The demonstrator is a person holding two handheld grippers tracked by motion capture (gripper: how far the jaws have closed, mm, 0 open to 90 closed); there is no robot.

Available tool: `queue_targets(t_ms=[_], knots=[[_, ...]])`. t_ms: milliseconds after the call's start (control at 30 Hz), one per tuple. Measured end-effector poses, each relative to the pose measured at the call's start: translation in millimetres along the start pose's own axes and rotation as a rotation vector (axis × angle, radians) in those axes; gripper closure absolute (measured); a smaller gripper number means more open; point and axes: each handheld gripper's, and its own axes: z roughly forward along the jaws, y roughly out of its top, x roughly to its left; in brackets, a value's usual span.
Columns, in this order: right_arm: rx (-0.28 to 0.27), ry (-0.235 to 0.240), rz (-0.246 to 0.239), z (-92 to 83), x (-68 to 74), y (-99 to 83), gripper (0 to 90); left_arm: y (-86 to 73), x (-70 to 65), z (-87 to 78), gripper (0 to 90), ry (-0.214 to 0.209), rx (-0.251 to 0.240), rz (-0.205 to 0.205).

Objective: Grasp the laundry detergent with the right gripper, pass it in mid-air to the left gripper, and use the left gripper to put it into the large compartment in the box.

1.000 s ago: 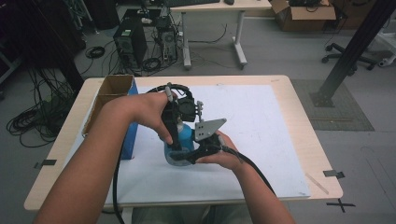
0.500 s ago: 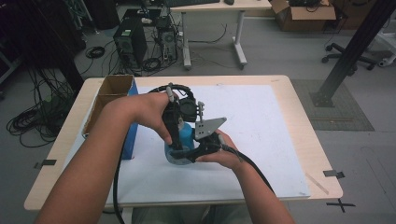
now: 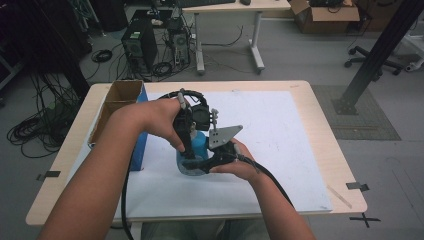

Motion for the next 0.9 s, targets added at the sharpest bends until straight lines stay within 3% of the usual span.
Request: queue_targets(t_ms=[900], knots=[[-0.005, -0.003, -0.008, 0.6, 0.3, 1.7, 44.7, 3.0, -2.9, -2.5, 34.0, 0.014, 0.022, 0.02]])
